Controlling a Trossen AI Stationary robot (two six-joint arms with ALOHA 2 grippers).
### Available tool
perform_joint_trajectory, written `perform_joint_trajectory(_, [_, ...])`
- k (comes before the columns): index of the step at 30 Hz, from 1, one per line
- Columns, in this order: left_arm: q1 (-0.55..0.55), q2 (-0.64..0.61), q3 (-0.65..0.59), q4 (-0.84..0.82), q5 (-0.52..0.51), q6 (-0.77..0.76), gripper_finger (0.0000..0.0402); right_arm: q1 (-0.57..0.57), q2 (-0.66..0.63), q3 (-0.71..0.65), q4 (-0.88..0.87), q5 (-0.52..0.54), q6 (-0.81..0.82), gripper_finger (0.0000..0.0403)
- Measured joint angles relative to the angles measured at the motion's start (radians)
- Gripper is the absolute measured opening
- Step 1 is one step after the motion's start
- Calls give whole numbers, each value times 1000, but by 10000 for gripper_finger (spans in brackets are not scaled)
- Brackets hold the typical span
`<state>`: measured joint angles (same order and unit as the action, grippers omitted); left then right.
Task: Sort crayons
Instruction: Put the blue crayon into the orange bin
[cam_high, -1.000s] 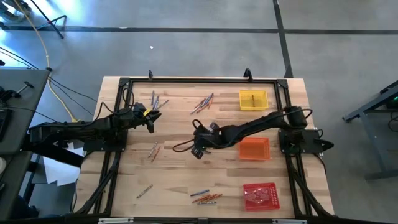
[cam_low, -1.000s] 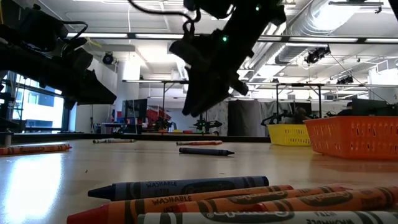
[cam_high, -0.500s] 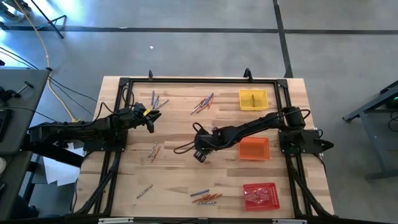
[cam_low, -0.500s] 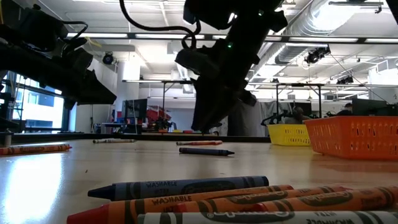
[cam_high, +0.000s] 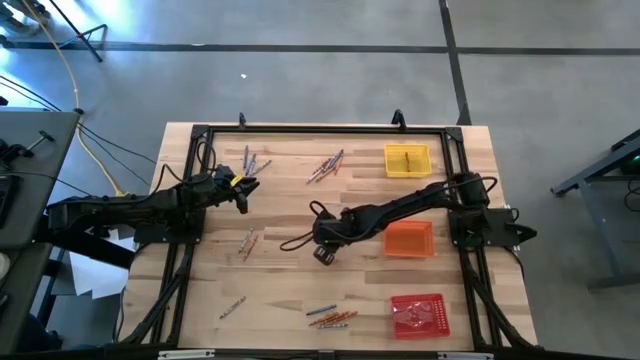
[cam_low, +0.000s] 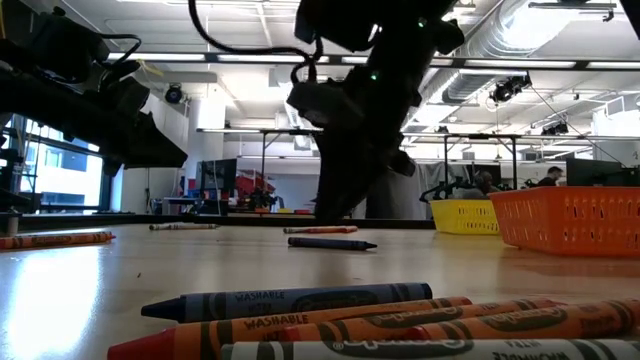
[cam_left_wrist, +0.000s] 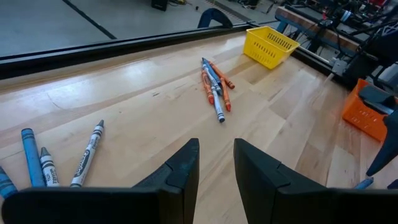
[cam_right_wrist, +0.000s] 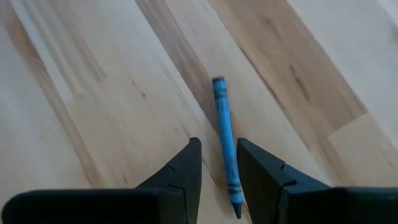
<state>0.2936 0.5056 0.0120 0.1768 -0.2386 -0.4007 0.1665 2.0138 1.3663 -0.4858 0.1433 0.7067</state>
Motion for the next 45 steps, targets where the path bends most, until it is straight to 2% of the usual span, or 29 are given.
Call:
perform_joint_trajectory(9, [0,0,0,0,0,1,87,-3,28,0,-1,-5,-11,96])
perform_joint_trajectory(17, [0,0,0,0,0,2,87,-3,44,0,-66,55,-42,96])
perform_joint_trajectory(29, [0,0,0,0,0,2,87,5,99,6,-75,75,-34,94])
perform_joint_trajectory(33, [0,0,0,0,0,2,87,5,99,4,-74,74,-34,71])
perform_joint_trajectory(38, [0,0,0,0,0,2,87,0,97,4,-80,53,-37,15])
perform_joint_trajectory(45, [0,0,0,0,0,1,87,-16,65,1,-111,27,-34,7])
